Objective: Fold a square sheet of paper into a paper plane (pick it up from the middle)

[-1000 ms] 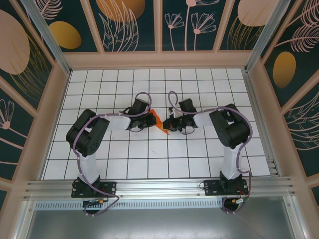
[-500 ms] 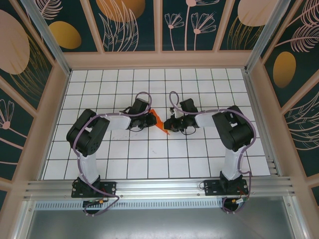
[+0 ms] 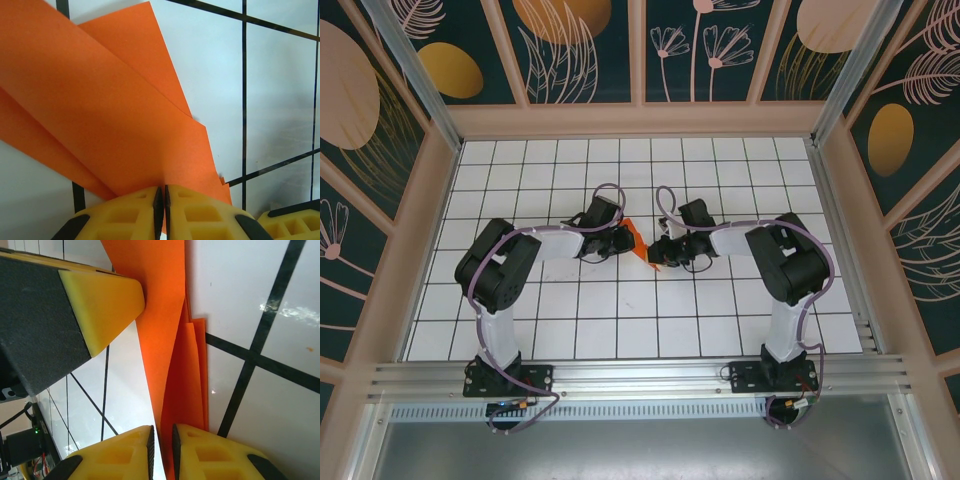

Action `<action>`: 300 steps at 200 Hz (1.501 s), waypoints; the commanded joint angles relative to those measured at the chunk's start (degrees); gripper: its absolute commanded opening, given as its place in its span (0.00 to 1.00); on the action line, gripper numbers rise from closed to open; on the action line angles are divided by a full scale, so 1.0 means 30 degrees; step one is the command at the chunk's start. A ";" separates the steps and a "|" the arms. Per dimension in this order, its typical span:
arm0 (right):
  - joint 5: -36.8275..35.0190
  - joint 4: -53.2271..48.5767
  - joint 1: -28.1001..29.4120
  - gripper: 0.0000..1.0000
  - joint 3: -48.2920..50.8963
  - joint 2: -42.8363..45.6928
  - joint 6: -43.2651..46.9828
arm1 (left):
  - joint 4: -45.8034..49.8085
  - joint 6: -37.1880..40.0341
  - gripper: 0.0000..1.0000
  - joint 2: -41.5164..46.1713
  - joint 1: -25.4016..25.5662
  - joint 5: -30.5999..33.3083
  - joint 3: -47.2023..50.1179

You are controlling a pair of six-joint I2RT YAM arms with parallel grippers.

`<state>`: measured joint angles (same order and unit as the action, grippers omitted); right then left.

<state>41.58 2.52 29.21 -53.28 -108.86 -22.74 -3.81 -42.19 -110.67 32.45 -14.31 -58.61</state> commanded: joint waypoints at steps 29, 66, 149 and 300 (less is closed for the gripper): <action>-0.1611 -0.1360 0.0334 0.19 -0.0216 -0.0184 0.1187 | 0.1392 0.0208 0.14 -0.1842 -0.0064 0.2302 -0.0037; -0.1431 -0.0742 0.0169 0.05 0.0268 -0.0412 0.0913 | 0.1425 0.0288 0.15 -0.1539 -0.0064 0.1990 -0.0390; 0.1471 0.1580 -0.1026 0.00 0.1451 -0.0450 -0.0839 | -0.1870 -0.0005 0.27 0.1443 -0.0065 -0.0191 0.0279; 0.2432 0.1797 -0.1856 0.00 0.1472 -0.1799 -0.1941 | -0.5955 -0.0510 0.21 0.1244 0.0783 -0.2610 0.2463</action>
<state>51.18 10.79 23.97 -49.30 -111.31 -28.67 -20.14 -43.13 -104.73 34.22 -20.62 -49.95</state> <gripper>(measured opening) 0.060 0.214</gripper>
